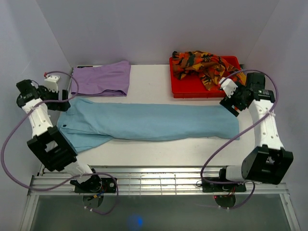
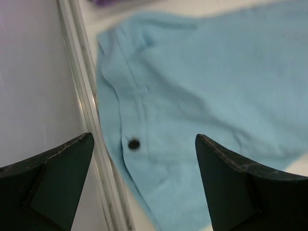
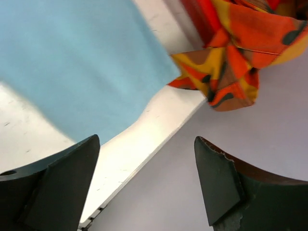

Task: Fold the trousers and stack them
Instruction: Flatten the trousers out

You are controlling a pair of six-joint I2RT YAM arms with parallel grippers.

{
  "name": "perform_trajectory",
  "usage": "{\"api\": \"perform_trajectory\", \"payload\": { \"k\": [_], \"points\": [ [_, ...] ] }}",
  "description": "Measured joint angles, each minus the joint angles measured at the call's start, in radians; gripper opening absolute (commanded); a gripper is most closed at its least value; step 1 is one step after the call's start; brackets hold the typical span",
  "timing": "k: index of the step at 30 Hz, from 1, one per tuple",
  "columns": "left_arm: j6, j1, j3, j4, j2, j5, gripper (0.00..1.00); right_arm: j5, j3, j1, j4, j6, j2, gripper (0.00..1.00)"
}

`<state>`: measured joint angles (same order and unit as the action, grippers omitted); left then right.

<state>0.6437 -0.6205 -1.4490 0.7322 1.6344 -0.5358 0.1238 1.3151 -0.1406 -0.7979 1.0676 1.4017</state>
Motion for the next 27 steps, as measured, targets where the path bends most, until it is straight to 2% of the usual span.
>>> {"api": "perform_trajectory", "payload": {
  "k": [5, 9, 13, 18, 22, 27],
  "points": [
    [0.309, -0.038, 0.234, 0.250, -0.252, -0.002, 0.95, 0.066, -0.192, -0.002, -0.175, 0.109, -0.170, 0.82],
    [0.477, -0.033, 0.404, 0.368, -0.280, 0.021, 0.93, 0.087, -0.348, 0.001, -0.205, 0.135, -0.162, 0.83],
    [0.604, -0.032, 0.552, 0.406, -0.282, 0.067, 0.93, 0.092, -0.407, 0.028, -0.169, 0.127, -0.122, 0.83],
    [0.692, -0.032, 0.643, 0.377, -0.299, 0.101, 0.92, 0.114, -0.392, 0.060, -0.088, 0.089, -0.003, 0.77],
    [0.726, -0.011, 0.687, 0.345, -0.332, 0.102, 0.93, 0.163, -0.269, 0.060, -0.095, 0.056, 0.095, 0.77],
    [0.704, 0.083, 0.716, 0.302, -0.362, 0.086, 0.93, 0.204, -0.140, 0.082, -0.104, 0.044, 0.126, 0.75]
  ]
}}
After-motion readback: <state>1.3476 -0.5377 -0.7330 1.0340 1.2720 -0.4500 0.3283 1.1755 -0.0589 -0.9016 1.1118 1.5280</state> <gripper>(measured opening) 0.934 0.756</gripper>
